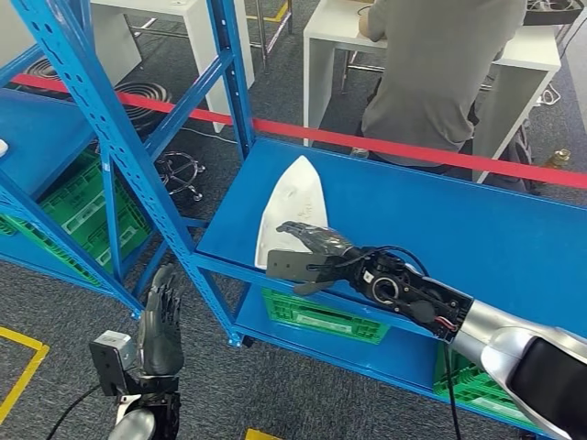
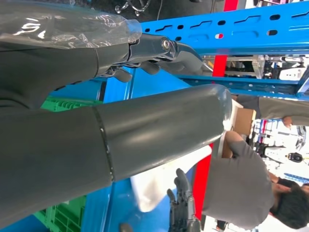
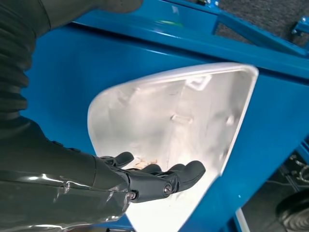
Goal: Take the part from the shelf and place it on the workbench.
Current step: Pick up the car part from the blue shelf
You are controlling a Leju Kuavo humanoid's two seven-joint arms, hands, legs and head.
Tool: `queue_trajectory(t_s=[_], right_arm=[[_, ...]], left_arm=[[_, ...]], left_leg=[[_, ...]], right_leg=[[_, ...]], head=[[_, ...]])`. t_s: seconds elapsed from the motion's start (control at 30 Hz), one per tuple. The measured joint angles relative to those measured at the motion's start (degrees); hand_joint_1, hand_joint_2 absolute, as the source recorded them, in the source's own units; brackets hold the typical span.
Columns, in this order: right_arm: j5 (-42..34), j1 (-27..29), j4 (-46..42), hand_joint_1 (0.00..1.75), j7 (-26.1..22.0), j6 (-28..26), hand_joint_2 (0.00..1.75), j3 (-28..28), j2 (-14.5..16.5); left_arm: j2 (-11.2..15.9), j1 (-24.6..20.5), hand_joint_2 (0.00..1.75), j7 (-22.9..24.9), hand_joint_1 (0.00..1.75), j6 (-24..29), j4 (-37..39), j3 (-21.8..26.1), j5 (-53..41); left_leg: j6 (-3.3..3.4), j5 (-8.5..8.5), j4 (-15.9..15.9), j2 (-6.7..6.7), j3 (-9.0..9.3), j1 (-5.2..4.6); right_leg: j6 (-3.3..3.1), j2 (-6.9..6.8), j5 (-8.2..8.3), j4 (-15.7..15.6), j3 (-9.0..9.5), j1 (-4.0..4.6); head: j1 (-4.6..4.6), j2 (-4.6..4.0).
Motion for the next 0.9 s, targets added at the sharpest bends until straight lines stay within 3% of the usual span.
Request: queue_trajectory(t_s=[0.9], right_arm=[[-0.83,0.7,5.35,0.0,0.0,1.69,1.75,2.67,0.42]], left_arm=[[-0.06,-1.0,0.0,0.82,0.0,-1.19,0.02,0.0,0.91]], left_leg=[[0.0,0.0,0.01,0.01,0.01,0.01]], right_leg=[[0.0,0.01,0.0,-0.01,-0.01,-0.01]], head=[[-0.01,0.0]])
